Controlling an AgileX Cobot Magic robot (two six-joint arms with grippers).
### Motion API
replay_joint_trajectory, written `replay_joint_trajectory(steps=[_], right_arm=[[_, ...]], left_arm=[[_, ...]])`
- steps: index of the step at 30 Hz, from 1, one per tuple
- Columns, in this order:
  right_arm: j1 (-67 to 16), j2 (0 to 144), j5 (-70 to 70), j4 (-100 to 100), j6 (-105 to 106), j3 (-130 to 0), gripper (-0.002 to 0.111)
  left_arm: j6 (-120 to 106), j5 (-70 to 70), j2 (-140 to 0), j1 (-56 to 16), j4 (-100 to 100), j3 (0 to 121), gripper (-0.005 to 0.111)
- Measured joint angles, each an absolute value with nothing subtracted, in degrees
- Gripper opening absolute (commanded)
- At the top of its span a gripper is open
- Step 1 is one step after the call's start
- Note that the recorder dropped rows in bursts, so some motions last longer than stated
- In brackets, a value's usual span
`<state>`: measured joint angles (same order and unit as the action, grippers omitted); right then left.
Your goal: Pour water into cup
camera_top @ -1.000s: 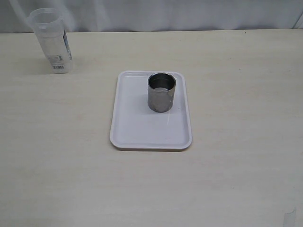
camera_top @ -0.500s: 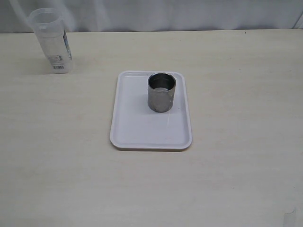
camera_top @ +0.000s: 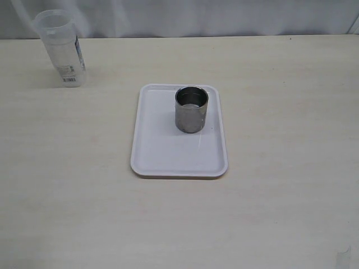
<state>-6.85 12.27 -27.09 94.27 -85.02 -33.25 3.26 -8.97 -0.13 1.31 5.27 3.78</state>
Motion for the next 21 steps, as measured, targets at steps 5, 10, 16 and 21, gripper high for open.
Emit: replay_joint_trajectory(steps=[5,10,16,21], right_arm=[[-6.9,12.3,-27.1,94.3,-85.0,-33.2,0.004],[-6.9,12.3,-27.1,94.3,-85.0,-33.2,0.004],[-6.9,12.3,-27.1,94.3,-85.0,-33.2,0.004],[-6.9,12.3,-27.1,94.3,-85.0,-33.2,0.004]], left_arm=[[3.2,-8.6,-0.1,1.3,5.3,0.3,0.000],[3.2,-10.7,-0.1,1.3,5.3,0.2,0.000],[3.2,-17.3,-0.1,1.3,5.3,0.2,0.000],[1.2,-17.8,-0.1,1.3,5.3,0.2,0.000]])
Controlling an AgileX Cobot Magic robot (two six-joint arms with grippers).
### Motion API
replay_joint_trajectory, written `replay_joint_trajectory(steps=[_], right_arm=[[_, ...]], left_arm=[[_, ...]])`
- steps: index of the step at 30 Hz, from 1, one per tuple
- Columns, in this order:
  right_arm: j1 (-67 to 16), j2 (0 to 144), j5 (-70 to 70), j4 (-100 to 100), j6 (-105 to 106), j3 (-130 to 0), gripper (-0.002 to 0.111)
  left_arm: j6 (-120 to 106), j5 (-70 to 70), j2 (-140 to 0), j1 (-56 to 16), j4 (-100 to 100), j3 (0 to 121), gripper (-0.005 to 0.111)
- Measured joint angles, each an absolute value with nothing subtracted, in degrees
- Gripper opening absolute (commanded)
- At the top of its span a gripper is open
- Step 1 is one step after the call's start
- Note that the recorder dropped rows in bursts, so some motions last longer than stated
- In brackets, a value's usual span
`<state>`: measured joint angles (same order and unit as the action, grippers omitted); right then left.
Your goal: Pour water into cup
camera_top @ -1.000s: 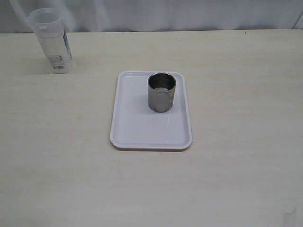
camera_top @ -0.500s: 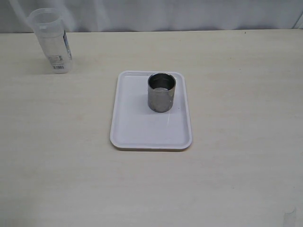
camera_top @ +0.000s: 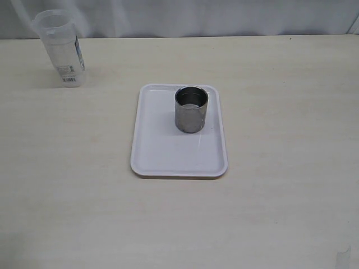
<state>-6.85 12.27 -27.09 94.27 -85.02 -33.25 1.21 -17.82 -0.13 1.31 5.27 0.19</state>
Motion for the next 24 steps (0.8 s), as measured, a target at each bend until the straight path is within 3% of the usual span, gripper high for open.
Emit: replay_joint_trajectory(steps=[24], right_arm=[[-6.9,12.3,-27.1,94.3,-85.0,-33.2,0.004]], left_arm=[[0.0,-17.9,-0.1,1.3,4.2,0.2,0.000]])
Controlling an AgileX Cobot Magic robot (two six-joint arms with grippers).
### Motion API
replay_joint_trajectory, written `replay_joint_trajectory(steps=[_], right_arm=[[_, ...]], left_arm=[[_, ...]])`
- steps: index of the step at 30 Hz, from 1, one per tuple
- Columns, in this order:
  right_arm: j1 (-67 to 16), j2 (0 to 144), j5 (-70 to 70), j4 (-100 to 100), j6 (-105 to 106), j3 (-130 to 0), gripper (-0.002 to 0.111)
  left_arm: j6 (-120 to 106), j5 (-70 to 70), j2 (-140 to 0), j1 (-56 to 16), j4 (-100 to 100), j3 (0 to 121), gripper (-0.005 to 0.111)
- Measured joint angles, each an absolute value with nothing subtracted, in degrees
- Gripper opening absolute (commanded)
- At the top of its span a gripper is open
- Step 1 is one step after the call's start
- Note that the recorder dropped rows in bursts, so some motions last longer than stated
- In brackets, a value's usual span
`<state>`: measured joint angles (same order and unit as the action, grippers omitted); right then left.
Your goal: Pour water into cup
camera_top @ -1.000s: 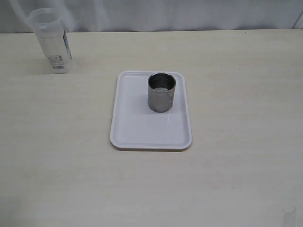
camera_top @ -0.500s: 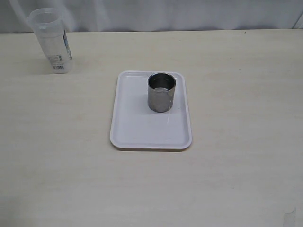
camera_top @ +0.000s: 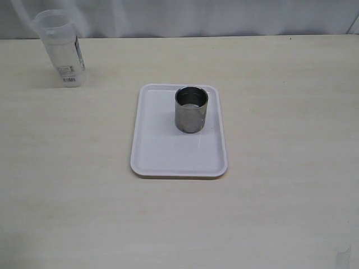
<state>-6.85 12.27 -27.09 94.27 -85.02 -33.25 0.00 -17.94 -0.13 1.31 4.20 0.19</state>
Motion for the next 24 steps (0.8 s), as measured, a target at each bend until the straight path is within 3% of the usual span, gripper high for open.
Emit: replay_joint_trajectory(steps=[18,24], right_arm=[[-6.9,12.3,-26.4,93.7,-85.0,-33.2,0.004],[-6.9,12.3,-24.6,78.6,-82.5,-32.5,0.004]], left_arm=[[0.0,-17.9,-0.1,1.3,4.2,0.2,0.000],[0.0,-17.9,-0.1,1.3,4.2,0.2,0.000]])
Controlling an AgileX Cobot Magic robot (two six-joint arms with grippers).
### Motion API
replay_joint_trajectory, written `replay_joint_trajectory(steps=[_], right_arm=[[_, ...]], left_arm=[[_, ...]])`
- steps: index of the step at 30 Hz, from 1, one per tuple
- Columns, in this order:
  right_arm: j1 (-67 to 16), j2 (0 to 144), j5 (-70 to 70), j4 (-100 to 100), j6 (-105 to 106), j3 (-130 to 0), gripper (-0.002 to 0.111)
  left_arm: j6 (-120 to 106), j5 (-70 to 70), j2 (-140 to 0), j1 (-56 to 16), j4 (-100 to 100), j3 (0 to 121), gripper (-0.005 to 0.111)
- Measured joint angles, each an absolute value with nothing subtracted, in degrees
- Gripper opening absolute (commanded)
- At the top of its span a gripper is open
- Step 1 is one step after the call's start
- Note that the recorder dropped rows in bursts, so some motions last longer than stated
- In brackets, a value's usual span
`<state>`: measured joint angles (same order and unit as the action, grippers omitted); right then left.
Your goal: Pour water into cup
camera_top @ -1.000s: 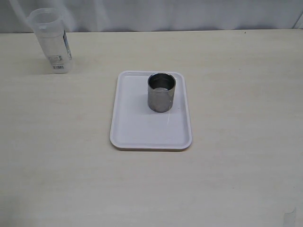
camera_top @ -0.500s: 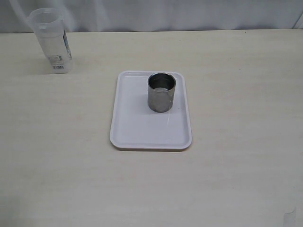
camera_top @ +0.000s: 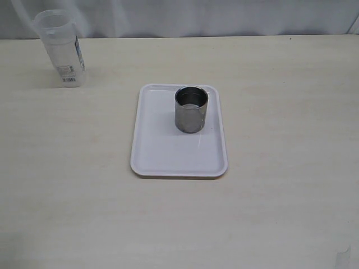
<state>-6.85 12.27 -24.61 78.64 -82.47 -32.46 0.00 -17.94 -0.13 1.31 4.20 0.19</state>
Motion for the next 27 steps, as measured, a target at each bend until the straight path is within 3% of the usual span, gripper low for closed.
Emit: replay_joint_trajectory(steps=[5,14,27], right_arm=[[-6.9,12.3,-25.2,50.4,-61.8,-27.2,0.004],[-6.9,10.3,-34.6,19.9,-30.2,-15.3,0.004],[-6.9,2.2,-34.7,9.9,-11.6,-1.6,0.004]], left_arm=[[0.0,-17.9,-0.1,1.3,4.2,0.2,0.000],[0.0,-17.9,-0.1,1.3,4.2,0.2,0.000],[0.0,-17.9,-0.1,1.3,4.2,0.2,0.000]])
